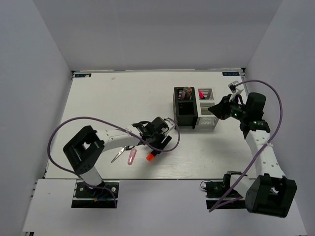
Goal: Sort the stationery into containers
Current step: Grab a piece of stationery with the left arm
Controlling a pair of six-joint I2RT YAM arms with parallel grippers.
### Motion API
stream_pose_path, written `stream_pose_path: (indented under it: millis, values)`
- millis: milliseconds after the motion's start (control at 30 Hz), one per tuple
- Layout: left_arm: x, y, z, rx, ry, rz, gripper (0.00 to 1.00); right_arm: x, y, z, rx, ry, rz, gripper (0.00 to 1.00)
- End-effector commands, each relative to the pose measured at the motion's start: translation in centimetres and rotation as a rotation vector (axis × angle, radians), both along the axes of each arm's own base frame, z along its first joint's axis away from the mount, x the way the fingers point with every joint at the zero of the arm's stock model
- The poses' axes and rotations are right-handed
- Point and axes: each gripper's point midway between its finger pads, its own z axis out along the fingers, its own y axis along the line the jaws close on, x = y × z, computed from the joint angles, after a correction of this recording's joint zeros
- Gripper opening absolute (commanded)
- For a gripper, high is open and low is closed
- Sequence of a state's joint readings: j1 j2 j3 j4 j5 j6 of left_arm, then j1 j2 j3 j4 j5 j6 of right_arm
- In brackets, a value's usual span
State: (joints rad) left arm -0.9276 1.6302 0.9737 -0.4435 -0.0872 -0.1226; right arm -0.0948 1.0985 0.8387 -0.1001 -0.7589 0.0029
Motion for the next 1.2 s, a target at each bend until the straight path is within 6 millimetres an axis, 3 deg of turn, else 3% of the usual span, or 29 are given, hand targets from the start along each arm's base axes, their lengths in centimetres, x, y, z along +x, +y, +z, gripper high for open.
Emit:
stream_pose_path:
  millis: [0,167,300,333,467,533,633,733,767,833,867,900,933,1000,1033,1067,1100,1133,1167]
  values:
    - [1.7,-1.7,0.9,-0.037,-0.064,-0.004,0.8,-2.6,0.5,-0.7,0.015,0.031,0.051,0.2]
    - [1.5,-2.6,-0.6,-0.04,-0.004,-0.004,0.77,-3.7,0.2,-0.8,0.031,0.06,0.066,0.27]
    - [0.8,-2.1,-1.9,-0.003,0.04,-0.003,0.63,-3.9,-0.1,-0.7,0.054,0.062,0.062,0.27]
    - [0.6,-2.1,-2.2,0.003,0.051,0.001,0.52,-4.0,-0.2,-0.8,0.062,0.071,0.056,0.27]
    - [-1.1,-0.8,-3.3,0.071,0.143,-0.007,0.32,-3.9,-0.7,-0.5,0.08,0.07,0.045,0.27]
    - [-1.5,-0.7,-3.3,0.08,0.16,-0.009,0.23,-3.8,-1.1,-0.5,0.082,0.064,0.034,0.27]
    - [-1.5,-0.3,-2.6,0.071,0.164,-0.004,0.0,-3.8,-1.4,-0.4,0.089,0.056,0.031,0.27]
    - [-0.3,-1.2,0.5,-0.008,0.097,0.004,0.0,-4.1,-1.3,-0.4,0.12,0.086,0.038,0.66]
    - [0.3,-2.2,2.8,-0.064,0.055,-0.002,0.0,-4.1,-1.3,-0.5,0.116,0.083,0.044,0.9]
    - [1.4,-4.0,6.7,-0.167,-0.039,-0.013,0.0,-4.4,-1.1,-0.8,0.108,0.069,0.071,0.91]
    - [2.0,-5.0,9.5,-0.236,-0.096,-0.016,0.0,-4.9,-0.7,-0.6,0.113,0.049,0.121,0.84]
    - [2.5,-6.1,12.2,-0.307,-0.153,-0.035,0.0,-5.0,-0.6,-0.4,0.115,0.038,0.15,0.14]
    - [3.0,-7.0,14.0,-0.364,-0.193,-0.038,0.0,-5.2,-0.4,-0.4,0.112,0.032,0.172,0.0]
    - [4.1,-8.6,18.3,-0.479,-0.281,-0.056,0.0,-5.8,0.0,-0.6,0.143,0.065,0.215,0.0]
    - [4.4,-9.1,19.1,-0.507,-0.309,-0.067,0.0,-5.9,0.1,-0.6,0.148,0.071,0.224,0.0]
    - [5.7,-10.8,22.1,-0.618,-0.407,-0.079,0.0,-6.1,0.1,-0.8,0.154,0.09,0.221,0.0]
    - [6.2,-11.3,22.4,-0.636,-0.441,-0.093,0.0,-6.1,0.0,-1.1,0.143,0.085,0.222,0.66]
    - [7.1,-12.7,25.5,-0.748,-0.54,-0.105,0.0,-5.8,-0.4,-1.5,0.121,0.106,0.183,0.9]
    - [7.8,-13.8,24.0,-0.736,-0.535,-0.116,0.0,-5.6,-0.9,-2.2,0.102,0.124,0.147,0.91]
